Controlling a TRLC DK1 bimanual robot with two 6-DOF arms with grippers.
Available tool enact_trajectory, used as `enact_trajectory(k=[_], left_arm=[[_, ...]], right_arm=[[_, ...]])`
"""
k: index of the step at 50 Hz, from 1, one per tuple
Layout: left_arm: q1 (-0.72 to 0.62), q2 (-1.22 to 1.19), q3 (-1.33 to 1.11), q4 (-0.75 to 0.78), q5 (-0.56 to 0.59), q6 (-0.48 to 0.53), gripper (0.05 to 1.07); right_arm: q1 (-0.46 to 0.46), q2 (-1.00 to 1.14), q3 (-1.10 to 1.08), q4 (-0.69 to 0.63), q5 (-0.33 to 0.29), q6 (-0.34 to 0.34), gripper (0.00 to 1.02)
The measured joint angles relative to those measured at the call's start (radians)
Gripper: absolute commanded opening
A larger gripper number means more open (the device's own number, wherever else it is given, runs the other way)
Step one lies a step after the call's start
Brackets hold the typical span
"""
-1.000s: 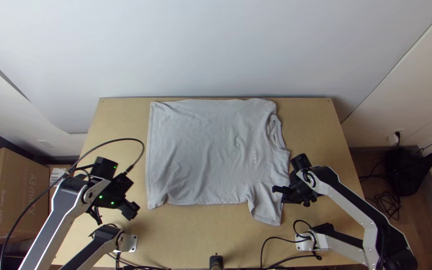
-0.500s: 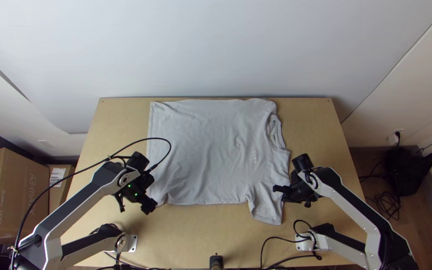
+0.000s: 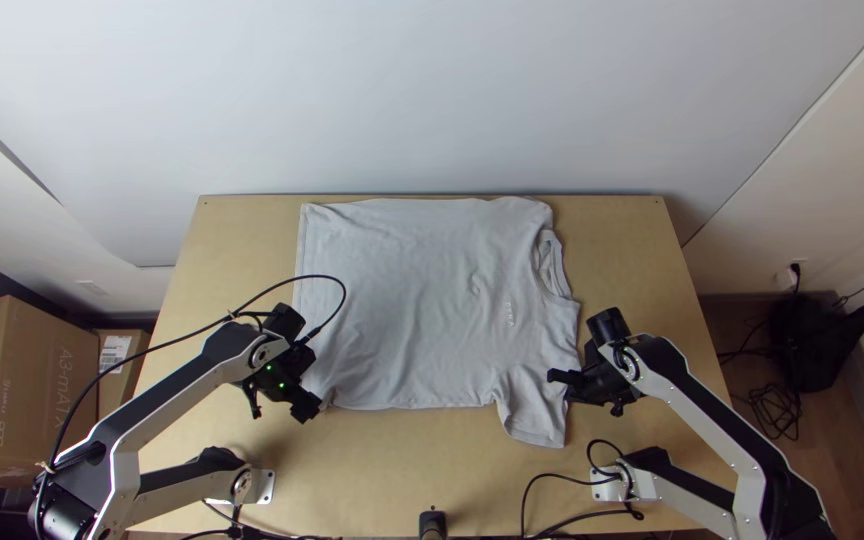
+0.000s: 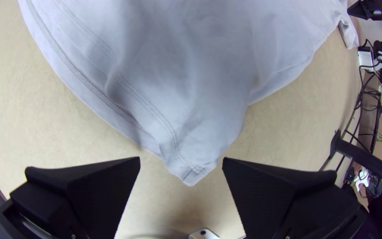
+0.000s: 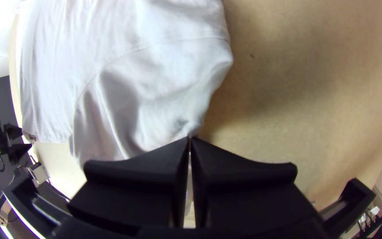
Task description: Fold the t-shirt
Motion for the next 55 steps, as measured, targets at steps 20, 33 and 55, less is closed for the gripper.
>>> enact_trajectory(k=[20, 33, 55], left_arm=[[-0.014, -0.08, -0.078, 0.081, 0.037, 0.011, 0.08], [0.106, -0.202, -0.081, 0.08, 0.044, 0.049, 0.08], [0.423, -0.212, 0.031, 0.235, 0.055, 0.018, 0.08]], right_arm=[[-0.023, -0.046, 0.002, -0.005, 0.002, 0.0, 0.03], [-0.077, -0.058, 0.033, -0.007, 0.029, 0.0, 0.03], [-0.113, -0.058, 0.205, 0.078, 0.182, -0.038, 0.02]])
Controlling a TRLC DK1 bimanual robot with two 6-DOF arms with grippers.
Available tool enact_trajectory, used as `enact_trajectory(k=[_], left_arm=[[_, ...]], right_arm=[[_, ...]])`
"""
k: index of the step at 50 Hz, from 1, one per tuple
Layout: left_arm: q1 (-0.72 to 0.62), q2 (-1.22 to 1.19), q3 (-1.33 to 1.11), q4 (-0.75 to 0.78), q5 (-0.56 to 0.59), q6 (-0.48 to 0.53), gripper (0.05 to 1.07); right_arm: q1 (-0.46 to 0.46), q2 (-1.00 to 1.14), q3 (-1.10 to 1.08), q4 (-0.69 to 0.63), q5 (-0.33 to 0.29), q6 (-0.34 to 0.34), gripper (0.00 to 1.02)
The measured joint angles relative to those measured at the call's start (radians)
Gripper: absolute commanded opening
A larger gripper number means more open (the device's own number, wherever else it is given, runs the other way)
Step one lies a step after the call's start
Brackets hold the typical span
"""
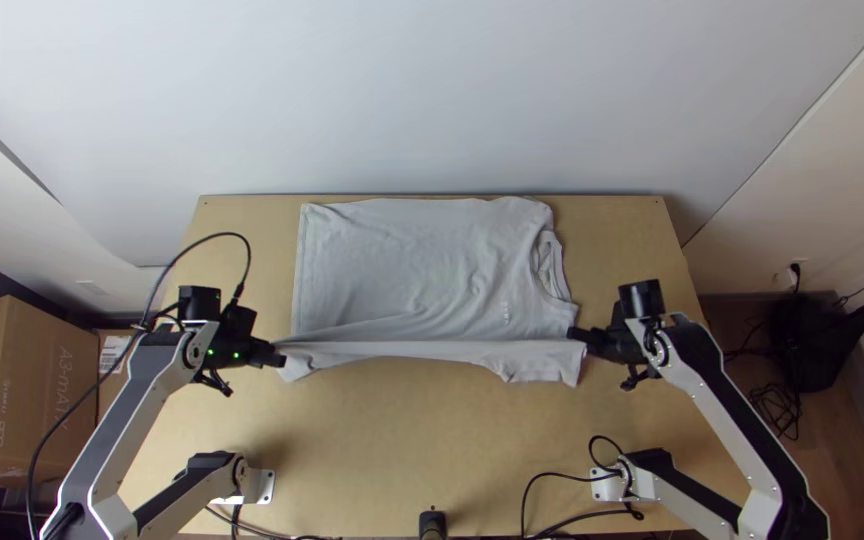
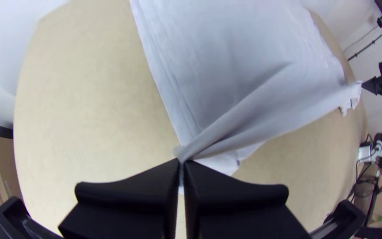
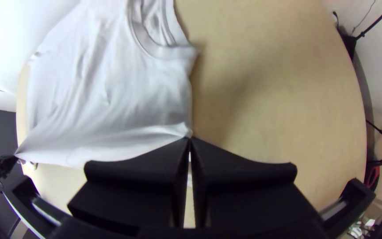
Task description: Fold the t-shirt
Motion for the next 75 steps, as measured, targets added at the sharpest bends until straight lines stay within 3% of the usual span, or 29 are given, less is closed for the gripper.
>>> enact_trajectory(k=[11, 26, 38, 52, 63, 75], left_arm=[[0.001, -0.055, 0.167, 0.112, -0.016, -0.092, 0.08], [0.045, -0.048, 0.286, 0.314, -0.064, -0.163, 0.08], [0.102, 0.058, 0.531, 0.389, -0.087, -0.221, 0.08], [0.129, 0.134, 0.776, 0.411, -0.09, -0.227, 0.08], [0.185, 0.039, 0.815, 0.435, -0.091, -0.227, 0.08], [0.212, -0.219, 0.816, 0.463, -0.106, -0.227, 0.08]], right_arm=[[0.048, 0.007, 0.231, 0.114, 0.005, -0.028, 0.02], [0.021, 0.149, 0.521, 0.23, 0.006, -0.114, 0.02], [-0.019, 0.317, 0.89, 0.275, -0.008, -0.207, 0.02], [-0.021, 0.492, 1.311, 0.281, -0.016, -0.236, 0.02], [0.038, 0.416, 1.377, 0.312, -0.016, -0.238, 0.02], [0.115, 0.157, 1.377, 0.309, -0.008, -0.232, 0.02]])
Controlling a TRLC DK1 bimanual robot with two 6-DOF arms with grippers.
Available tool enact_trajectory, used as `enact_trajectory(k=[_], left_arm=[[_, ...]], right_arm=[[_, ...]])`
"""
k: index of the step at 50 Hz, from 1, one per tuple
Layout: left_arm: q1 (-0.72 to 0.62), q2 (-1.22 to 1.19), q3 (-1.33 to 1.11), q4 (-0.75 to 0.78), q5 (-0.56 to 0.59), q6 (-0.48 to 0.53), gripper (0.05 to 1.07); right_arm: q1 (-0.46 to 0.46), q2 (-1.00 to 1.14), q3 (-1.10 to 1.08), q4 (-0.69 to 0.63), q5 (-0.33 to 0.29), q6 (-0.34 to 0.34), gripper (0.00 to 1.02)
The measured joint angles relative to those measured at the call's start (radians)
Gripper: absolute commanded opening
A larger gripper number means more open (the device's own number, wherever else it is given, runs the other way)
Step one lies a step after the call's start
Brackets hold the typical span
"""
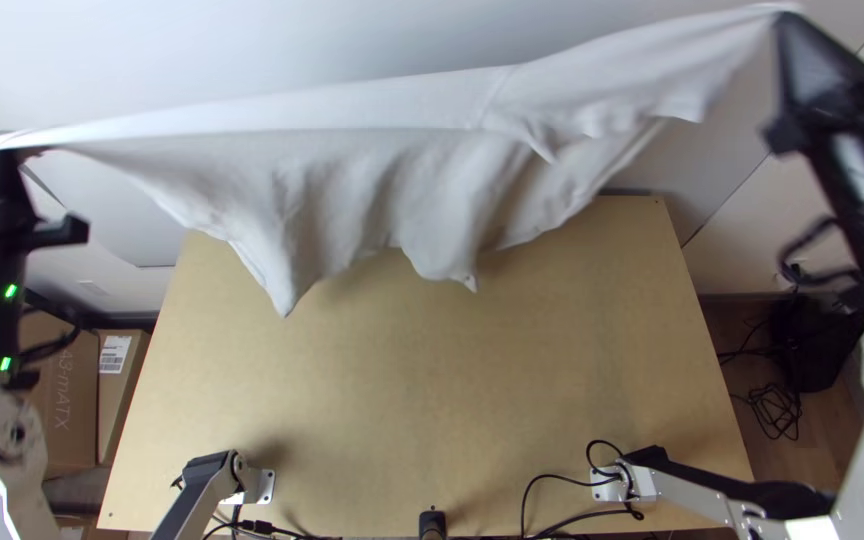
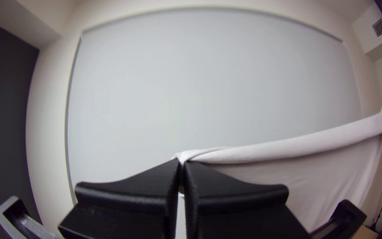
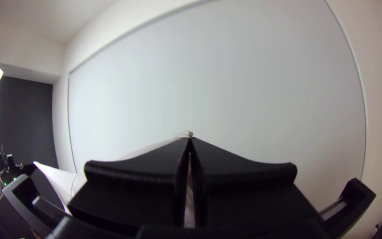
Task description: Fold the t-shirt
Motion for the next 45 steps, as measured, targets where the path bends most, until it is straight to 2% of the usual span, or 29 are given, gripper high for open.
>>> enact_trajectory(k=[11, 20, 25, 31, 45], left_arm=[[0.001, -0.196, 0.02, 0.028, 0.0, 0.0, 0.08], [0.001, -0.256, 0.023, 0.027, 0.0, 0.0, 0.08], [0.003, -0.262, -0.04, 0.022, 0.0, -0.004, 0.08], [-0.01, -0.267, -0.219, 0.0, 0.007, -0.008, 0.08], [-0.114, -0.217, -0.829, -0.036, 0.072, -0.015, 0.08]], right_arm=[[0.0, -0.199, 0.018, -0.006, -0.005, 0.041, 0.02], [0.0, -0.254, 0.018, -0.044, -0.013, 0.063, 0.02], [0.0, -0.268, -0.066, -0.043, -0.016, 0.08, 0.02], [0.007, -0.313, -0.333, 0.026, -0.016, 0.117, 0.02], [0.012, -0.42, -1.197, 0.27, -0.037, 0.209, 0.02]])
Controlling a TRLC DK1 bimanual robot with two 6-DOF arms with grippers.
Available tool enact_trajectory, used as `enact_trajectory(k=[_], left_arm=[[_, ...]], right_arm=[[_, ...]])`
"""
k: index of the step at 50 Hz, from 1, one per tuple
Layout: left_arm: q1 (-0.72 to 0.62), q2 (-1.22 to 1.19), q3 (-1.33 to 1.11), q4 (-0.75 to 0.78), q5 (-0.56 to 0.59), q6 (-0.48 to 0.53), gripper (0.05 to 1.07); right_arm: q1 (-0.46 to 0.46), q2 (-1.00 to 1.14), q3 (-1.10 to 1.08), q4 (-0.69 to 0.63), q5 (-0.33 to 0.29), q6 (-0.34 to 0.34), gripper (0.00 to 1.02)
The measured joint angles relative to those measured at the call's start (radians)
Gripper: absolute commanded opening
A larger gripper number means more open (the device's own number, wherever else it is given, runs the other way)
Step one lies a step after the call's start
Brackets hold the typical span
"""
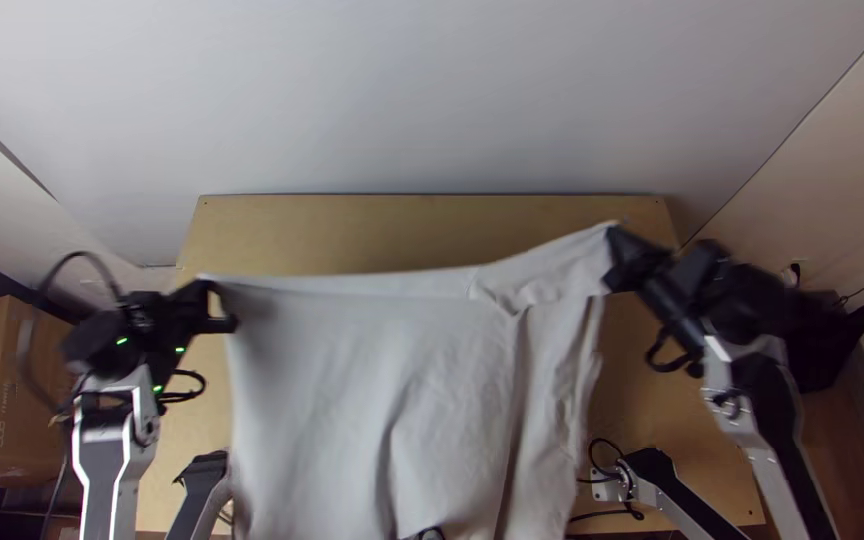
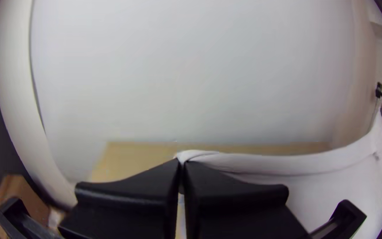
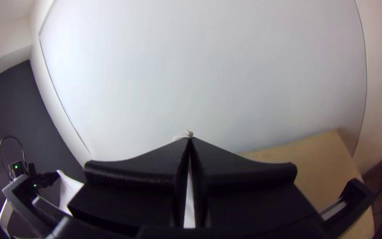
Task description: Fold the t-shirt
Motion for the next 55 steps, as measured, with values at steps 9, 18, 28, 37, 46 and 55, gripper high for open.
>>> enact_trajectory(k=[9, 18, 28, 37, 46, 55], left_arm=[[-0.027, 0.279, -0.105, 0.178, 0.017, 0.0, 0.08], [-0.025, 0.606, -0.042, 0.327, 0.016, -0.011, 0.08], [-0.025, 0.894, 0.166, 0.334, 0.016, -0.019, 0.08], [-0.026, 1.095, 0.369, 0.314, 0.016, -0.019, 0.08], [-0.027, 1.254, 0.539, 0.253, 0.016, -0.038, 0.08], [-0.043, 1.382, 0.663, 0.241, 0.011, -0.045, 0.08]], right_arm=[[-0.072, 0.166, -0.224, 0.198, -0.063, 0.001, 0.02], [-0.115, 0.452, -0.222, 0.392, -0.069, 0.0, 0.02], [-0.143, 0.739, -0.039, 0.397, -0.069, 0.001, 0.02], [-0.159, 0.933, 0.19, 0.321, -0.069, 0.001, 0.02], [-0.167, 1.102, 0.386, 0.247, -0.069, 0.0, 0.02], [-0.174, 1.246, 0.541, 0.216, -0.069, 0.0, 0.02]])
